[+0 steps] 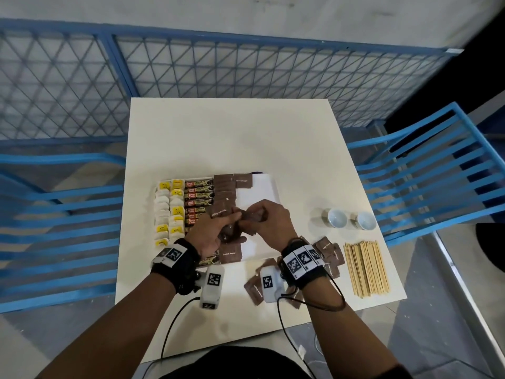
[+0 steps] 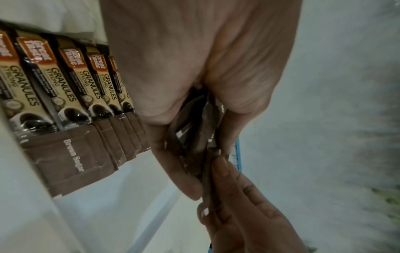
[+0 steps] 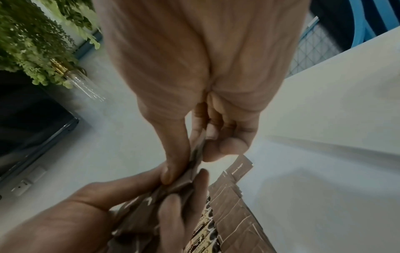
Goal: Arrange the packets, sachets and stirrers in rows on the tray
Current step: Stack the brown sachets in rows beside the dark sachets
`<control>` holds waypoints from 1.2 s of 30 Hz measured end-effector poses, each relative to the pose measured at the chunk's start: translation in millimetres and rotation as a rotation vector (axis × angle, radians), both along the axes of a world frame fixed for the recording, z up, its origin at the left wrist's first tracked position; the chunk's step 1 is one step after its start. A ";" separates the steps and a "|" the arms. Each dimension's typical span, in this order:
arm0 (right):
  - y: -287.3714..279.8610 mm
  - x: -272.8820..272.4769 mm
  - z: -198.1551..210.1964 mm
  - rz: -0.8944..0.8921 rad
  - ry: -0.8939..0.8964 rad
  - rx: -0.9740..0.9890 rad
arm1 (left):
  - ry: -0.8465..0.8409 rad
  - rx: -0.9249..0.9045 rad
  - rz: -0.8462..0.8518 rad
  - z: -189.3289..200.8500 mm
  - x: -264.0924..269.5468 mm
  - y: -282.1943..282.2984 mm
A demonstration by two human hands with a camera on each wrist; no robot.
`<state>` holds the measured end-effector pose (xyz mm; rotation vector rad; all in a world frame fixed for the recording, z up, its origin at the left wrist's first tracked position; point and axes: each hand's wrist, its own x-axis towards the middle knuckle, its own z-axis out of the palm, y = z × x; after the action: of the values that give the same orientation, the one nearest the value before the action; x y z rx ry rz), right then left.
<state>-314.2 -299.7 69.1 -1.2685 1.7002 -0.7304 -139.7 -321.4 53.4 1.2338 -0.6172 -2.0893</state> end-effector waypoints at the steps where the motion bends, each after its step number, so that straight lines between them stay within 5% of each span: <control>1: -3.0 -2.8 -1.1 0.002 0.002 -0.004 | -0.005 0.015 0.027 -1.3 -1.0 -2.2; 13: -49.6 -33.5 -15.6 -0.062 -0.192 0.064 | -0.074 0.066 0.296 -5.0 -27.9 -28.7; 19: -81.6 -44.8 -28.9 0.144 -0.101 0.066 | -0.096 0.073 0.348 -13.5 -35.3 -41.4; 36: -151.1 -38.4 -105.3 -0.034 0.204 0.148 | -0.071 0.164 0.343 -39.0 1.7 -33.3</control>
<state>-352.6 -450.8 -36.2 -1.2469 1.9063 -0.4972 -138.1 -354.7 14.4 1.4009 -0.2442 -1.8416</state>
